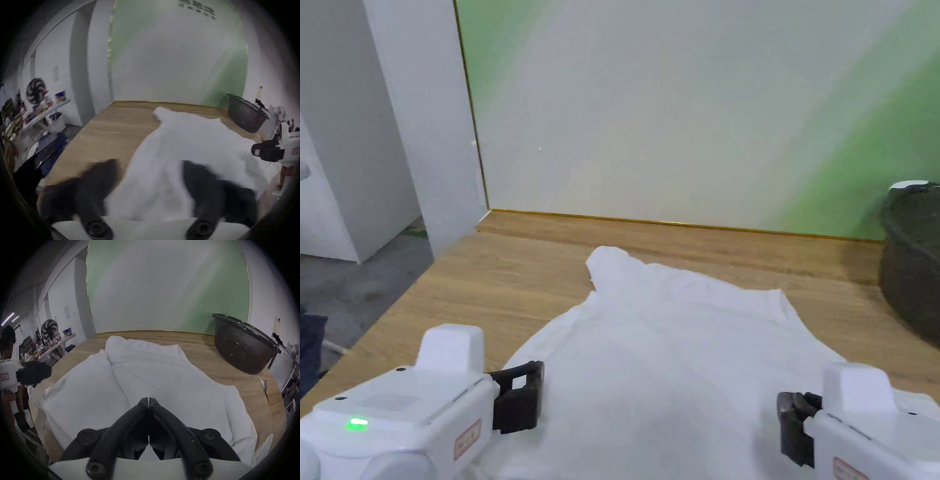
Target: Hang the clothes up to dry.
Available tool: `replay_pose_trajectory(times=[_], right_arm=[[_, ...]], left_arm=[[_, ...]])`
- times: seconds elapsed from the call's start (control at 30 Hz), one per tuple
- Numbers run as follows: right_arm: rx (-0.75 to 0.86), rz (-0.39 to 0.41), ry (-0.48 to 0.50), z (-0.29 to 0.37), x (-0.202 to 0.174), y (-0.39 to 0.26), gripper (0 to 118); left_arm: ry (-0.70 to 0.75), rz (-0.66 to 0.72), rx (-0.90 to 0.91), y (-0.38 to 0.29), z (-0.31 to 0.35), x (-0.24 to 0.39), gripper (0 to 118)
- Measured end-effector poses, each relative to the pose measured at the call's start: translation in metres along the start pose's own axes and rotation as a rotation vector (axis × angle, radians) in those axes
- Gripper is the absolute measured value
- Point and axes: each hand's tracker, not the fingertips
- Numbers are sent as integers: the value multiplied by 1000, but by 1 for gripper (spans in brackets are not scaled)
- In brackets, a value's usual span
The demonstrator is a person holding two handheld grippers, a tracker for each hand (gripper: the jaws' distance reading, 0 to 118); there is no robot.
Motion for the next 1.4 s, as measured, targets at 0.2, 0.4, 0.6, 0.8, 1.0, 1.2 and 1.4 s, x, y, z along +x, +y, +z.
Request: replay_pose_trajectory(times=[0.2,0.4,0.6,0.8,1.0,1.2,1.4], right_arm=[[-10,-13,65,-5,-18,-6,0],[-41,27,130,-21,-48,-5,0],[-62,67,146,-35,-64,5,1],[-21,156,151,-73,-85,79,38],[-109,265,194,-188,-127,198,98],[-314,246,217,-313,-148,246,98],[-440,255,147,-358,-137,243,101]], left_arm=[[123,112,-91,-36,31,-71,108],[69,121,-160,-69,16,-59,98],[52,23,-127,-70,8,-42,46],[-19,103,-138,-67,7,-54,13],[-104,207,-213,-51,-3,-75,11],[-102,217,-237,-46,-5,-73,11],[-111,237,-253,-45,-6,-77,11]])
